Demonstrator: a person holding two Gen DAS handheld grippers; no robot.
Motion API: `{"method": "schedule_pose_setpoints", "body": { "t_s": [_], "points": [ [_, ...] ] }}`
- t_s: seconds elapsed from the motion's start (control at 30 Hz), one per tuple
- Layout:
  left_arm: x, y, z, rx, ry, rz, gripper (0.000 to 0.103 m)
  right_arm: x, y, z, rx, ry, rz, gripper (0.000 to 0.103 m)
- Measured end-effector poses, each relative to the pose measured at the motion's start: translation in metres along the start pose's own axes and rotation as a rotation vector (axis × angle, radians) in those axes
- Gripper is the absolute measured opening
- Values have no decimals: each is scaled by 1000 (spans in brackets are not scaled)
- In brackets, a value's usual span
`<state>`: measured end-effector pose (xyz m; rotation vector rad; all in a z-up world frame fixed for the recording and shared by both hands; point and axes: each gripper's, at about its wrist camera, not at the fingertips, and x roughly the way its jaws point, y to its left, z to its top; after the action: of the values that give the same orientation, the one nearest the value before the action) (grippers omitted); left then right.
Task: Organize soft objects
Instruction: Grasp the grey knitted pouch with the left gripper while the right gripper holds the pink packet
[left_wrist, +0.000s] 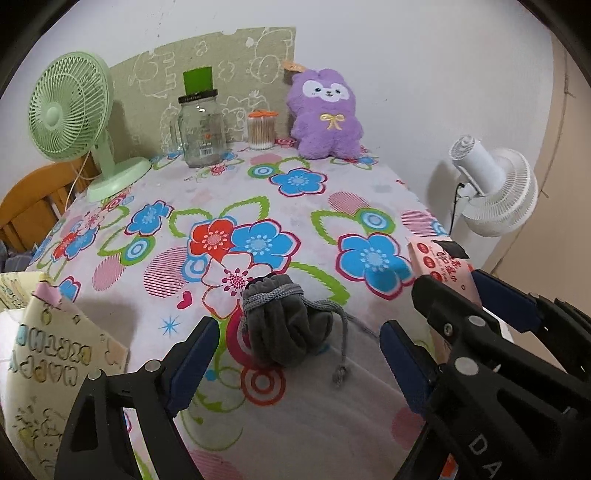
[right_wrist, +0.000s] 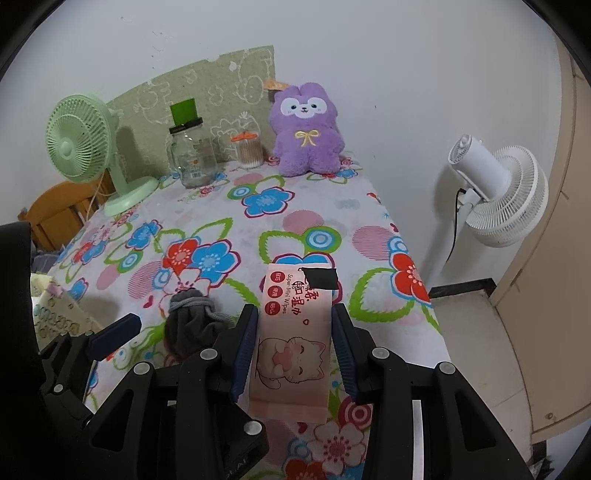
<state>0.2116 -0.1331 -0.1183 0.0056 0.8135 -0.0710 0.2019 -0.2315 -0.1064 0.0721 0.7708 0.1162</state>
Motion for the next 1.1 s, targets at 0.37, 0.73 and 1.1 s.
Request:
{"method": "schedule_pose_setpoints", "body": {
  "t_s": [0.37, 0.73, 1.1],
  "points": [
    [29, 5, -4, -27, 55, 17, 90, 29, 0, -3, 5, 50, -2, 43],
    [35, 7, -6, -39, 90, 35, 75, 36, -1, -4, 17, 61, 16, 44],
    [25, 7, -10, -18, 85, 60, 52, 28, 1, -8, 5, 64, 0, 44]
  ]
}}
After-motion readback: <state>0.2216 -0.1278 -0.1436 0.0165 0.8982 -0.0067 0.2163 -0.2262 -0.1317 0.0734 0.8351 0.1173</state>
